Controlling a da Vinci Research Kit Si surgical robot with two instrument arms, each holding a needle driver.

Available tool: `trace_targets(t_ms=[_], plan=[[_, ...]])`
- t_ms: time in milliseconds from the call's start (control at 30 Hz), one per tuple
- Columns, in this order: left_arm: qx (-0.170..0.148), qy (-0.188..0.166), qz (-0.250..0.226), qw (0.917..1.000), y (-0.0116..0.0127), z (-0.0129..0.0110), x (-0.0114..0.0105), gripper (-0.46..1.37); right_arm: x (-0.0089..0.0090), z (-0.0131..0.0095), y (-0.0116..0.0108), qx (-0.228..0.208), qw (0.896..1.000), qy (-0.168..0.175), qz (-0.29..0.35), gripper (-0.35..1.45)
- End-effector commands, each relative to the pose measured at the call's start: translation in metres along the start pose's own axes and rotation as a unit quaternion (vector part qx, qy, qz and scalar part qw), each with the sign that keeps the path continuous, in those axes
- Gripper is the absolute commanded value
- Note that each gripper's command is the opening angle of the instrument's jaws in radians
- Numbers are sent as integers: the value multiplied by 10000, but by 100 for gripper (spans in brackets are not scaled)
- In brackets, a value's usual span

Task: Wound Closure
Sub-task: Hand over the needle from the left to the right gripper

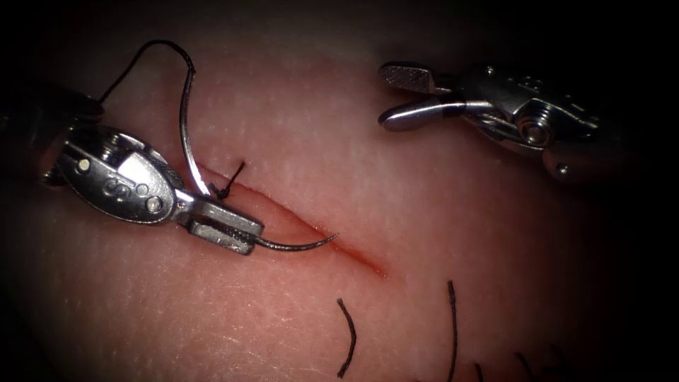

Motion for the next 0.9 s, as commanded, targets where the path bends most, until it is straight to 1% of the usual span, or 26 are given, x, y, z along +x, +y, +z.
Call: trace_targets(t_ms=[33,67,100,233,400,900], plan=[[-19,40,31,10000,-1,0,0,-35,0,1,-2,109,9999,37,69,72],[-30,62,97,9999,-2,1,0,-35,0,1,-3,149,9998,46,94,72],[-66,130,267,9995,-3,1,1,-35,0,2,-4,234,9996,92,143,72],[-125,256,500,9983,-5,3,6,-35,-2,5,-7,485,9978,177,413,70],[-149,334,641,9973,-12,4,11,-35,-6,14,-12,691,9954,130,646,69],[-140,328,669,9971,-12,5,13,-35,-10,37,-35,766,9950,138,627,72]])
